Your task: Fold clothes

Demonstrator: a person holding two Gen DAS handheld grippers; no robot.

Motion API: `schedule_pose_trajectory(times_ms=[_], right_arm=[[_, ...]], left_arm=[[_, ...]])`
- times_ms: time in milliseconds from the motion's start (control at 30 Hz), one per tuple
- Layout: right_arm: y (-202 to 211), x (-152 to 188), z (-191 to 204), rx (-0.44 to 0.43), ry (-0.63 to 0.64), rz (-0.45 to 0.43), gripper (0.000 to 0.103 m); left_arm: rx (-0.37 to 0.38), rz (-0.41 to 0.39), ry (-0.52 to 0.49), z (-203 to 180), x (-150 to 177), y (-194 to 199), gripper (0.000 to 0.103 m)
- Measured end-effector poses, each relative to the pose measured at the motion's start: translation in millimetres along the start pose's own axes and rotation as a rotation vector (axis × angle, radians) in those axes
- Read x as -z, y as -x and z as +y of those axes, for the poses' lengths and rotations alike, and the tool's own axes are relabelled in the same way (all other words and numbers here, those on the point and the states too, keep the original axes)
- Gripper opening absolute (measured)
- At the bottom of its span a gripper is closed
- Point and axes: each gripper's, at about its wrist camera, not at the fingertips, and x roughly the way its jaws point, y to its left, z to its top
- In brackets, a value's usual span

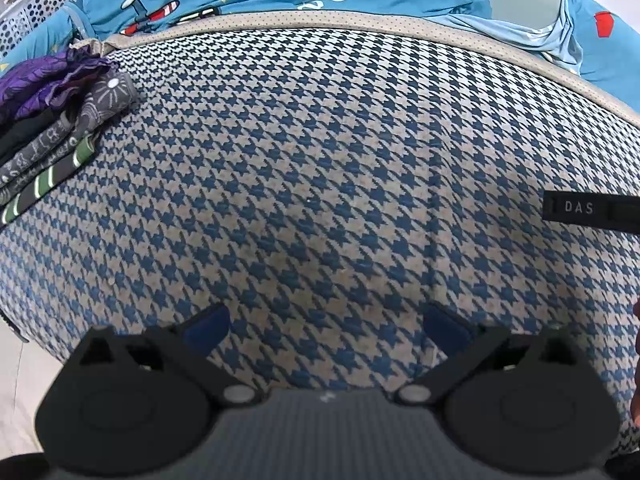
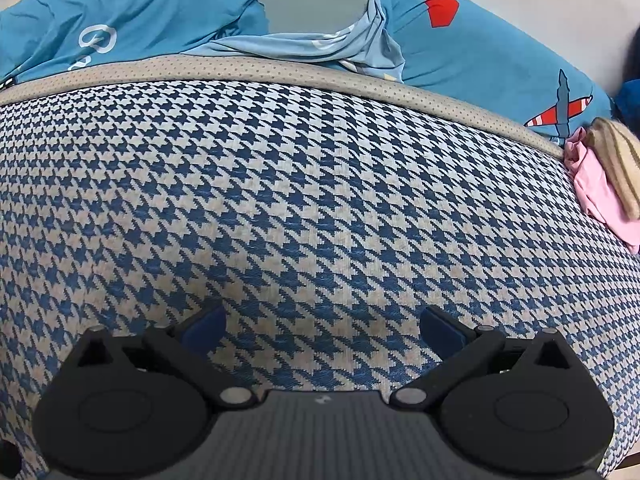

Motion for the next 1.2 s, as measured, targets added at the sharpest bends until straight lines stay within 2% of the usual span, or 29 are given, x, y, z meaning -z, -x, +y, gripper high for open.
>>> schedule_pose_trajectory(times_ms=[200,433,533,633,900,1100,1200], right_arm=[[-4,-4,-20,0.001,-0.057,-0.01,0.103],[-7,-6,-50,0.022,-0.132,-0.041,0.103],[-11,-5,-72,0.039,-0.185,-0.055,0.103],[-17,-3,-92,0.045,-0.215,-0.054,0.103],[-35,4,-125,-0.028,-0.203,-0.068,0.103],[-36,12,-153,-0.091,-0.268,-0.073,0.103],[-34,15,-162,-0.082,-0.288,-0.068,0.103]], left_arm=[[-0.01,-0.034,0.101,22,-7,-4,0.103],[-0.082,-0.066,0.171,45,-10,-15,0.103],[-0.098,-0.083,0.174,50,-14,-18,0.103],[-0.08,-0.118,0.178,49,-13,-16,0.103],[-0.015,-0.21,0.186,45,-12,-11,0.103],[-0.04,-0.261,0.119,34,-13,-6,0.103],[-0.053,-0.287,0.086,29,-13,-3,0.103]])
